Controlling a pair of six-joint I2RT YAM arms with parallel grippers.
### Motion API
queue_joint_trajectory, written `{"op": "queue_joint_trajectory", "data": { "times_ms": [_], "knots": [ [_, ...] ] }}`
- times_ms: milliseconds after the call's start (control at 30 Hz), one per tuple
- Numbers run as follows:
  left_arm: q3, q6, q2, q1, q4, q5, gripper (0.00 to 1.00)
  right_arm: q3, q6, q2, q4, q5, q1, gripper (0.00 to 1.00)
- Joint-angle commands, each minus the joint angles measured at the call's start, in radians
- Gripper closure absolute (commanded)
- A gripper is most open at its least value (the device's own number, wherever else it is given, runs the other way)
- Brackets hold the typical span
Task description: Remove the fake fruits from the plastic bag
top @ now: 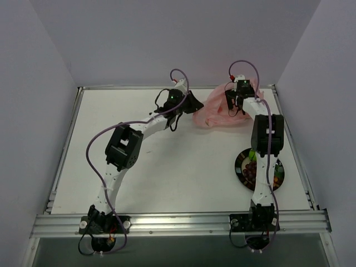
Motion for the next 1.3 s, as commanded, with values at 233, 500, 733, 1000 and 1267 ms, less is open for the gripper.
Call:
{"op": "queue_joint_trajectory", "data": {
  "times_ms": [233, 500, 733, 1000, 1267],
  "knots": [
    [0.141, 0.025, 0.044, 0.004, -0.013, 0.032, 0.98, 0.212, -0.001, 0.141, -0.066, -0.017, -0.09, 0.0],
    [0.077, 0.025, 0.01, 0.001, 0.035, 0.038, 0.98, 0.047, 0.153, 0.026, 0.007, -0.341, -0.07, 0.77],
    [-0.191, 0.011, -0.146, 0.001, 0.177, 0.021, 0.98, -0.341, 0.19, -0.353, 0.193, -0.453, 0.094, 0.84],
    [-0.347, 0.153, -0.382, 0.017, 0.109, -0.083, 0.56, -0.59, 0.36, -0.677, 0.317, -0.318, 0.102, 0.56],
    [0.014, 0.301, -0.211, 0.026, -0.211, 0.039, 0.18, -0.715, 0.591, -0.878, 0.296, -0.071, -0.077, 0.19]
  ]
}}
